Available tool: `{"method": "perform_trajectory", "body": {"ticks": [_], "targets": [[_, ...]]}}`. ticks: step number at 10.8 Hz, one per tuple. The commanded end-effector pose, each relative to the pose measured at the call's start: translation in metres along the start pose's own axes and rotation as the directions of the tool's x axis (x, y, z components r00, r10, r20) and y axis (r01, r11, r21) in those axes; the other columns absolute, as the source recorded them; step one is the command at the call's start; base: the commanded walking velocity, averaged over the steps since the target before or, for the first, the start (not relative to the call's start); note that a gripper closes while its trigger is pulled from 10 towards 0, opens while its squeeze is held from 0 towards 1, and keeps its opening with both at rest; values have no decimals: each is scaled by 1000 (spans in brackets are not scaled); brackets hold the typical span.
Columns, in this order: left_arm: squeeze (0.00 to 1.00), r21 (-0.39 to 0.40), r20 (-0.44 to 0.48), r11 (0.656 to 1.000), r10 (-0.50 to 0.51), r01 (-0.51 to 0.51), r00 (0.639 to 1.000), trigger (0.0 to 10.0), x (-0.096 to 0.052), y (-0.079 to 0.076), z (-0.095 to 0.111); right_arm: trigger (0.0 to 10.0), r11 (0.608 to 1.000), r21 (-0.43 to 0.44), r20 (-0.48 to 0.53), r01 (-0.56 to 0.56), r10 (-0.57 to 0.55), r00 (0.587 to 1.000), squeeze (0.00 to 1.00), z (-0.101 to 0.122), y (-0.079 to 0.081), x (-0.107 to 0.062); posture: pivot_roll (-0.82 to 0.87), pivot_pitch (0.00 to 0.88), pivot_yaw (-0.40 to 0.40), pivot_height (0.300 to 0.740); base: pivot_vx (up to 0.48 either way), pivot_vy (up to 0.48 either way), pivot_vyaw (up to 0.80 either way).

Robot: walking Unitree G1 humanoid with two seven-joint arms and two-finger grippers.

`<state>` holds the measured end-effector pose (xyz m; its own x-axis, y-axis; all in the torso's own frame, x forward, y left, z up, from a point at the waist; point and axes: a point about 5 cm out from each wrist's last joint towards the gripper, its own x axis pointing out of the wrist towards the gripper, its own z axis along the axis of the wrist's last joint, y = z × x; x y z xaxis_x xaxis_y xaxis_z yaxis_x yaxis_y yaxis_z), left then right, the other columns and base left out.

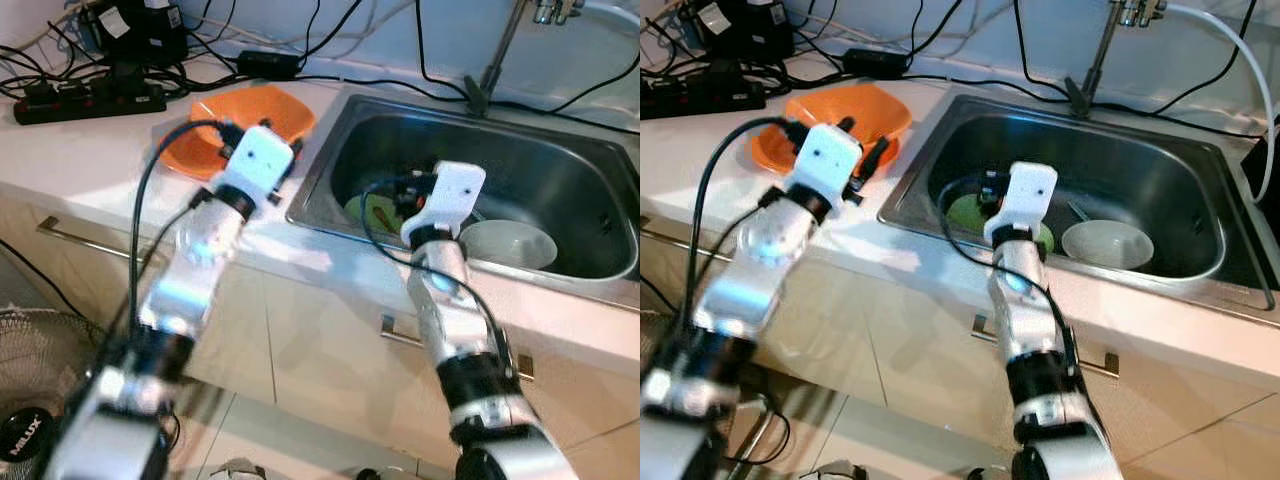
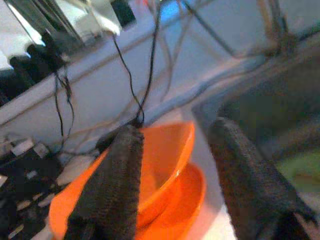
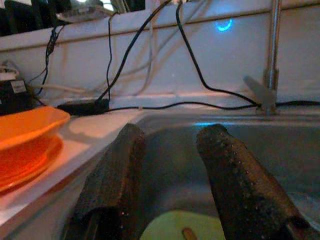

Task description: Kitchen organization

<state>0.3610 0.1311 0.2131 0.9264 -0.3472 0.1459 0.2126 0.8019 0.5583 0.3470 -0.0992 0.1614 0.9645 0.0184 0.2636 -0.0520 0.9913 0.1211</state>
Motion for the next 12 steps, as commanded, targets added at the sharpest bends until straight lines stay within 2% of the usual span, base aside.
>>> {"method": "perform_trajectory", "body": {"ticks": [1, 2, 3, 6, 7, 8, 10, 11, 12], "targets": [[1000, 52, -39, 999, -10, 12, 999, 10000, 7, 6, -4, 10000, 1000, -16, 24, -6, 6, 1000, 0, 8, -1, 1, 26, 0, -31, 740, 0, 0, 0], [63, 151, -118, 987, -38, 56, 992, 10000, 16, 12, -17, 10000, 1000, -25, -5, 18, -19, 1000, 0, 4, -5, -1, 14, 0, -29, 740, 0, 0, 0], [0, 152, -136, 987, -38, 59, 990, 10000, 19, 15, -20, 10000, 1000, -22, -7, 12, -13, 1000, 0, 5, -6, -1, 16, 0, -30, 740, 0, 0, 0], [0, 252, -198, 954, -111, 161, 974, 10000, 32, 36, -21, 10000, 999, -32, -20, 13, -14, 1000, 0, 6, -6, -3, 23, 5, -23, 740, 0, 0, 0], [0, 330, -212, 925, -121, 188, 970, 10000, 35, 41, -17, 10000, 999, -30, -22, 15, -16, 1000, 0, 6, -6, -2, 26, 8, -24, 740, 0, 0, 0], [0, 418, -240, 879, -135, 228, 961, 10000, 39, 46, -13, 10000, 999, -28, -26, 15, -16, 1000, 0, 6, -6, -2, 32, 18, -22, 740, 0, 0, 0], [0, 413, -294, 863, -177, 292, 939, 10000, 41, 51, -11, 10000, 999, -25, -30, 22, -23, 999, 0, 6, -7, -2, 33, 29, -17, 740, 0, 0, 0], [0, 391, -298, 871, -184, 296, 937, 10000, 42, 52, -10, 10000, 999, -26, -34, 29, -30, 999, 0, 6, -8, -2, 37, 35, -17, 740, 0, 0, 0], [0, 395, -330, 850, -223, 349, 917, 10000, 41, 51, -13, 10000, 999, -25, -35, 30, -31, 999, 0, 6, -8, -2, 39, 40, -15, 740, 0, 0, 0]]}}
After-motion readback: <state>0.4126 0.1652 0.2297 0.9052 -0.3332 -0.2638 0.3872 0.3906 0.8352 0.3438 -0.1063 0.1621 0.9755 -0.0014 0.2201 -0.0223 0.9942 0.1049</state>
